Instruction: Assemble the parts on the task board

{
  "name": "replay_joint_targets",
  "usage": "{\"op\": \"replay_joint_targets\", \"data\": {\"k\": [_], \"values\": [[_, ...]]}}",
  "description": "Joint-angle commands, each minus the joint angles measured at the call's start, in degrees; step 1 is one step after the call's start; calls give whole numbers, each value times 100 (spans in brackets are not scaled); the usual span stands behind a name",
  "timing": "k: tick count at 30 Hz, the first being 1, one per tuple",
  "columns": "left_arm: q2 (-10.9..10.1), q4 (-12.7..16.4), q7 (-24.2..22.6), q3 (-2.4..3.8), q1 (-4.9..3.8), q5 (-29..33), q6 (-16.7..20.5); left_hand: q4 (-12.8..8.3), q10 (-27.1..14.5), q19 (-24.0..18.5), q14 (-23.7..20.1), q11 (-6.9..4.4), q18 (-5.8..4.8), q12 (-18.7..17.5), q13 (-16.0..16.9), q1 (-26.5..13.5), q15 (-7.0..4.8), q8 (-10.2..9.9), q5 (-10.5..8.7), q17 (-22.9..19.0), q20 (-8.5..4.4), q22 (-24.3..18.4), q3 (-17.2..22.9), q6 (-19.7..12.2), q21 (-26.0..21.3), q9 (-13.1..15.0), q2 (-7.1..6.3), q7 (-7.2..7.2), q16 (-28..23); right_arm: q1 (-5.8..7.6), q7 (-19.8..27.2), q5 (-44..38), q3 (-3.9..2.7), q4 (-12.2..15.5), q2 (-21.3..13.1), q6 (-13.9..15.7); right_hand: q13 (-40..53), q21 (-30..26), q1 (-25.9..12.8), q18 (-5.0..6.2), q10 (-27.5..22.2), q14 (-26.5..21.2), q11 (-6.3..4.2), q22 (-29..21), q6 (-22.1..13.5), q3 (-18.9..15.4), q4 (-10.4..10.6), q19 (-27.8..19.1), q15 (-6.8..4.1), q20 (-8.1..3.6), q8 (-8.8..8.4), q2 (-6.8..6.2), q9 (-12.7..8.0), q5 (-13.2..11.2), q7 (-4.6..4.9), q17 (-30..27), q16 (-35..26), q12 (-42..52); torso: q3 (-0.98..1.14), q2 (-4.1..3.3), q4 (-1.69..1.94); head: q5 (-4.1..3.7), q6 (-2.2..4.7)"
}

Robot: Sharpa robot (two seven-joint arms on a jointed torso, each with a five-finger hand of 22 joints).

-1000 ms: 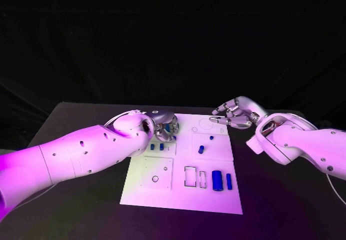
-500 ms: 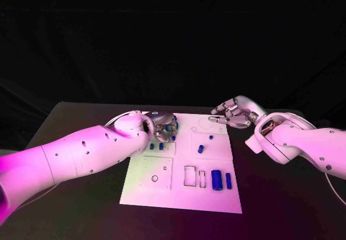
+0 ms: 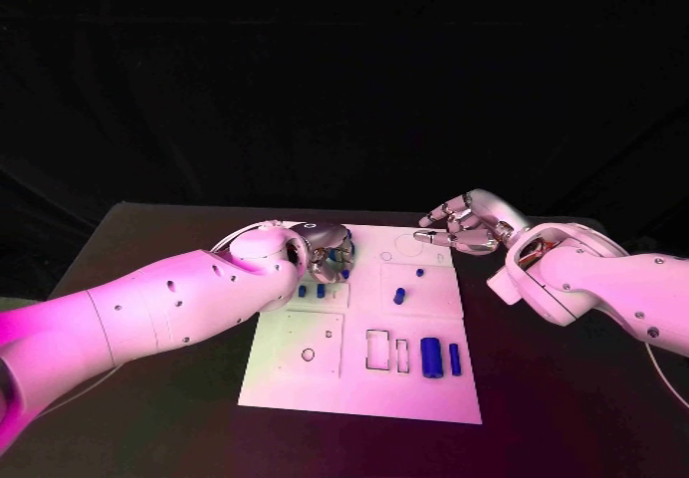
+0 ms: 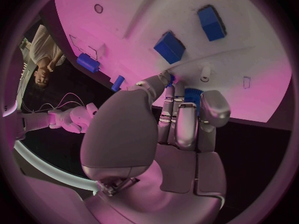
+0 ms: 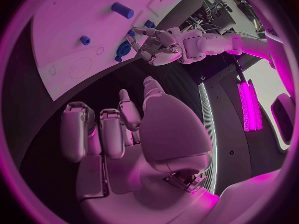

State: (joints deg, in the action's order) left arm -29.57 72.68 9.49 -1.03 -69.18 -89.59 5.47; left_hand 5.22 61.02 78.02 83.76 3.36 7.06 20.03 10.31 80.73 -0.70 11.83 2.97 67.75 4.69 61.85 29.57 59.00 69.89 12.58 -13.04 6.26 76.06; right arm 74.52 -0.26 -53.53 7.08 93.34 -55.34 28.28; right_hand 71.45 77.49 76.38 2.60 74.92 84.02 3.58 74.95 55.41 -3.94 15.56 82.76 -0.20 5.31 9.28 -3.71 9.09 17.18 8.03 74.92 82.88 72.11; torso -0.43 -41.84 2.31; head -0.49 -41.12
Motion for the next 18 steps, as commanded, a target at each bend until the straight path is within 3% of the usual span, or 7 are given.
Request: {"op": "replay_joint_targets", "data": {"k": [1, 12, 18], "values": [[36, -12, -81, 3, 10, 55, -68, 6, 63, 17, 49, -4, -112, -28, -13, -13, -25, -33, -3, 6, -24, 14, 39, 35, 23, -12, 52, 4, 39, -4, 48, -24, -1, 8, 8, -39, -6, -20, 0, 55, -39, 314, -14, 745, -37, -34, 2, -38, -55, 15, 19, 32, 7, 34, 12, 331, -33, -22, -3, -2, -1, -1, 1], [93, -91, -75, 3, 39, 78, -142, -50, 176, 26, 64, -12, -123, -123, -80, 21, -34, -82, -5, 17, -32, 86, 127, 130, 83, -47, 135, 15, 75, -4, 42, -24, -1, 13, 6, -52, 6, -23, 1, 56, -28, 313, -14, 744, -36, -36, 1, -40, -55, 15, 21, 36, 8, 35, 12, 328, -36, -10, -1, 1, 1, -14, -5], [94, -105, -76, 4, 43, 87, -191, -197, 448, 61, 87, -59, -143, -187, -113, 143, -74, -71, -3, 56, -54, 215, 245, 367, 187, -52, 280, 12, 133, -4, 42, -24, -1, 15, 1, -53, 17, -22, 1, 55, -18, 314, -14, 745, -35, -37, 1, -38, -55, 15, 23, 39, 9, 36, 11, 332, -33, 1, -2, 2, -1, -16, -5]]}}
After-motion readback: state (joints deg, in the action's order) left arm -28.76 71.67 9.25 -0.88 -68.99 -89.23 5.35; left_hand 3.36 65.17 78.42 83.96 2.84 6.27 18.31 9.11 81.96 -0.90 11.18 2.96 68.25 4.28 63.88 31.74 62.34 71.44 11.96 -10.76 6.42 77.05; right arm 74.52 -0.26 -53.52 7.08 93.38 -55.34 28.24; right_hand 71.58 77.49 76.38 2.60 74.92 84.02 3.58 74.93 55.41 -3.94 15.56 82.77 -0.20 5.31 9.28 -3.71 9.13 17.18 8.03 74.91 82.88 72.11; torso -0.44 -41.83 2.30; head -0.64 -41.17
